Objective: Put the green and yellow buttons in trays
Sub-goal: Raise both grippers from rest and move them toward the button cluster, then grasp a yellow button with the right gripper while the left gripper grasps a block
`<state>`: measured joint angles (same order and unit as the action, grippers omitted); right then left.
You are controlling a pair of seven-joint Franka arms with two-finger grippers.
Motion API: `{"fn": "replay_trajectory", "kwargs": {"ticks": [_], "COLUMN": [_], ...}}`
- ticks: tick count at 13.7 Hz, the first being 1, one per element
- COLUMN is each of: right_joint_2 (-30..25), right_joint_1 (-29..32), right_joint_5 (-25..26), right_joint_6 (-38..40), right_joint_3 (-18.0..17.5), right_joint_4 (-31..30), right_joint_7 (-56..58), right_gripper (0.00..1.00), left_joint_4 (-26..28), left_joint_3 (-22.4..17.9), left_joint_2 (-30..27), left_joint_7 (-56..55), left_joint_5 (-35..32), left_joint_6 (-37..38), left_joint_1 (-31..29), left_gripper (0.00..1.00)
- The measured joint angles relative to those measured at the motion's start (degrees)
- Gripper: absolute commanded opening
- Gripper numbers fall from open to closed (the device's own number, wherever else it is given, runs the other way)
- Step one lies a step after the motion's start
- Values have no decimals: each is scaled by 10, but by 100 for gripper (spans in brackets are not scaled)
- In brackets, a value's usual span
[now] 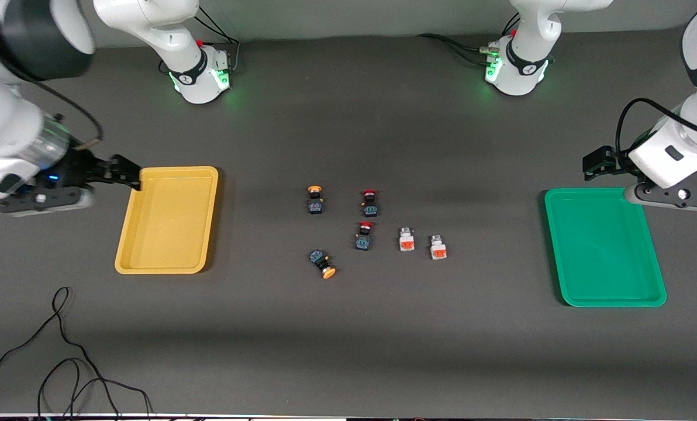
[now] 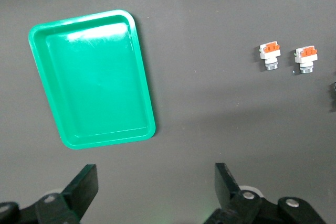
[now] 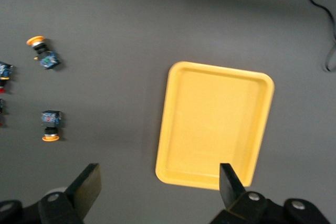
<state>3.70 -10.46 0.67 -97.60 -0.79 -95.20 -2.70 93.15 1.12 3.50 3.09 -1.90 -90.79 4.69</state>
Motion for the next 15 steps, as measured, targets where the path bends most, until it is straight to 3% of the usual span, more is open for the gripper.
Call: {"fn": "replay_trajectory", "kwargs": {"ticks": [6, 15], "right_joint_2": [92, 281], "right_joint_1": [-116, -236], "right_joint_5": [-4, -3], "right_joint_6": [-109, -131], "right_joint_3": [-3, -4], "right_joint_4": [5, 190], "right_joint_7": [-13, -17], "right_gripper": [100, 100], "left_joint_4": [0, 1], "left_joint_3": [26, 30], "left_joint_2": [45, 181], "left_joint_7": [-21, -112], "left_joint_5": [14, 35], "left_joint_6": [-47, -160], "left_joint_1": [3, 58], "left_gripper": [99, 99]}}
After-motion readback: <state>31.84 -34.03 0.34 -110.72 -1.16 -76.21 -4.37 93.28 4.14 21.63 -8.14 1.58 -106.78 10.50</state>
